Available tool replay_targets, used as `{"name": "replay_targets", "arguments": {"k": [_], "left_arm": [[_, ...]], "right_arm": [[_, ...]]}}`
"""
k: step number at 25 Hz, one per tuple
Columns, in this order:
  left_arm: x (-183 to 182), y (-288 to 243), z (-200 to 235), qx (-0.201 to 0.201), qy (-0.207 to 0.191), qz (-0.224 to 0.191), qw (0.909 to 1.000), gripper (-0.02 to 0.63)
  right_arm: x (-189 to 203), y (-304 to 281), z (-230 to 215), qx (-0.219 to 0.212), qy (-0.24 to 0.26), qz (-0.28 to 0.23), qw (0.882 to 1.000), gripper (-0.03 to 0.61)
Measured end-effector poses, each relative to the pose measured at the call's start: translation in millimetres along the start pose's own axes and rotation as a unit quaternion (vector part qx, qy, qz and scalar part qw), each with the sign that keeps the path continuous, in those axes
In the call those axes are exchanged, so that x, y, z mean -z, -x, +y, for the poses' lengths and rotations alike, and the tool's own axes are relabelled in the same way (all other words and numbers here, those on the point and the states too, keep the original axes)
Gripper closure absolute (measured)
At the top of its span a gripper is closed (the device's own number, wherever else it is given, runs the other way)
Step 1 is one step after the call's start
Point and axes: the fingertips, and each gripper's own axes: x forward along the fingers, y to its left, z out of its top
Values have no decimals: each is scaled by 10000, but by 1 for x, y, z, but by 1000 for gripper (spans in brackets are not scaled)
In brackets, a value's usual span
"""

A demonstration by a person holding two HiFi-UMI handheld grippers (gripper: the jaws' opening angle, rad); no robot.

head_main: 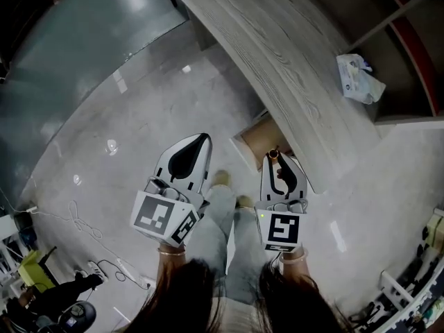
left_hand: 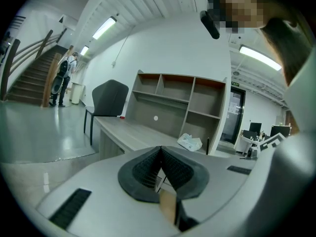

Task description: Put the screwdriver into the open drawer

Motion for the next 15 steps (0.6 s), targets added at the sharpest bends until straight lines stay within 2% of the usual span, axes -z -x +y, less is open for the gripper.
{"name": "replay_targets", "arguments": {"k": [6,15], "left_arm": [[41,-19,20,-103,97,154,9998,598],[72,-27,33,-167,248,321,9990,598]], "right_arm": [[42,-27,-3,0,84,262,9996,491],[89,-42,-9,103,279,634,9975,491]]}}
